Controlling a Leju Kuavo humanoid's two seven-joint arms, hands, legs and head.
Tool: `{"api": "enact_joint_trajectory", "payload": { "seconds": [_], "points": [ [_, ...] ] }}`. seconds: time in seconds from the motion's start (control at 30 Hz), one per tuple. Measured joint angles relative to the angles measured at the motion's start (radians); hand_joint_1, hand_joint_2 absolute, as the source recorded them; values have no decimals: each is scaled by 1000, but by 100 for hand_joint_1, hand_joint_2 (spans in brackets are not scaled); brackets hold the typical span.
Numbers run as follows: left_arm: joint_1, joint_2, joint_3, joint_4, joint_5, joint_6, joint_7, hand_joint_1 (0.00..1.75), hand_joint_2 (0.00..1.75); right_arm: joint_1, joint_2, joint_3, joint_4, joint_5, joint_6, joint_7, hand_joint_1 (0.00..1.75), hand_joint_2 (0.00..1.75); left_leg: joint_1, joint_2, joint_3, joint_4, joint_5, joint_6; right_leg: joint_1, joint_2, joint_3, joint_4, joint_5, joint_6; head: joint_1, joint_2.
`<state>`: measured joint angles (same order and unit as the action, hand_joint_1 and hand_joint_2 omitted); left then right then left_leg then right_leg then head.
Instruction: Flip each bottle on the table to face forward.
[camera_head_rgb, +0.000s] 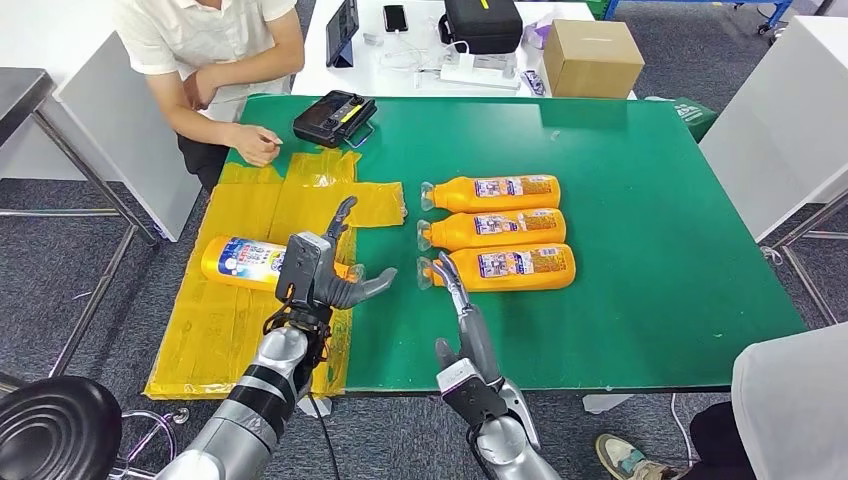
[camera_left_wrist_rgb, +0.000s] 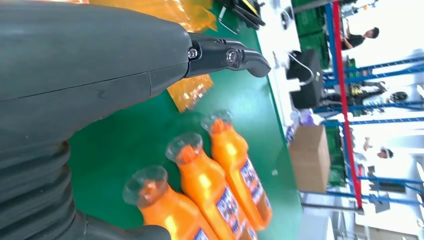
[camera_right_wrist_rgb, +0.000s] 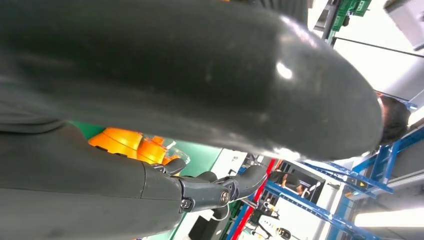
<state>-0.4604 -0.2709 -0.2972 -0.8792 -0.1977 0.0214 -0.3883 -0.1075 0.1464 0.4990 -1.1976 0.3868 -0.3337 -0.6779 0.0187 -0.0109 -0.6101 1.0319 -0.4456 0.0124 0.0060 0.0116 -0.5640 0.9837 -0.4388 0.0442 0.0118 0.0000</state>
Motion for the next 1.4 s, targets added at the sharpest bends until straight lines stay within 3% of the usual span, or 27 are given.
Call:
{"api": "enact_joint_trajectory", "payload": {
  "seconds": [0.17,0.3,0.47,0.6,0.73,0.83,1.03,1.4],
  "points": [
    [43,4,-14,-93,196,103,-42,0,175,0,-9,14,8,8,-52,6,0,0,0,1,0,0,0,0,0,0,0,0,0,0,0,0],
    [159,9,-10,-297,436,156,-77,0,175,5,-34,25,9,127,-162,83,0,175,0,1,-1,0,0,0,0,0,-1,0,0,0,0,0],
    [339,43,21,-604,646,98,-45,0,175,-31,-143,6,100,496,-312,333,0,175,-1,-1,-5,0,0,1,-1,0,-4,-1,0,0,0,0],
    [409,51,36,-726,625,185,-35,0,175,-120,-227,-63,273,601,-336,390,0,175,-4,-3,-6,0,2,4,-3,-2,-4,-1,1,1,0,0],
    [427,54,24,-753,585,285,-40,0,175,-196,-270,-106,416,655,-333,414,0,175,-5,-4,-5,0,4,5,-4,-2,-5,-1,2,3,0,0],
    [436,64,2,-752,530,321,-45,0,175,-231,-287,-121,483,683,-333,428,0,175,-5,-4,-5,0,5,5,-4,-3,-5,0,3,3,0,0],
    [440,83,-46,-741,482,305,-45,0,175,-291,-303,-127,561,724,-333,437,0,175,-5,-4,-5,0,5,5,-4,-3,-5,0,3,3,0,0],
    [433,99,-94,-720,435,300,-43,0,175,-386,-299,-124,650,791,-290,479,0,175,-6,-4,-5,0,5,5,-5,-3,-4,0,3,4,0,0]
  ]
}}
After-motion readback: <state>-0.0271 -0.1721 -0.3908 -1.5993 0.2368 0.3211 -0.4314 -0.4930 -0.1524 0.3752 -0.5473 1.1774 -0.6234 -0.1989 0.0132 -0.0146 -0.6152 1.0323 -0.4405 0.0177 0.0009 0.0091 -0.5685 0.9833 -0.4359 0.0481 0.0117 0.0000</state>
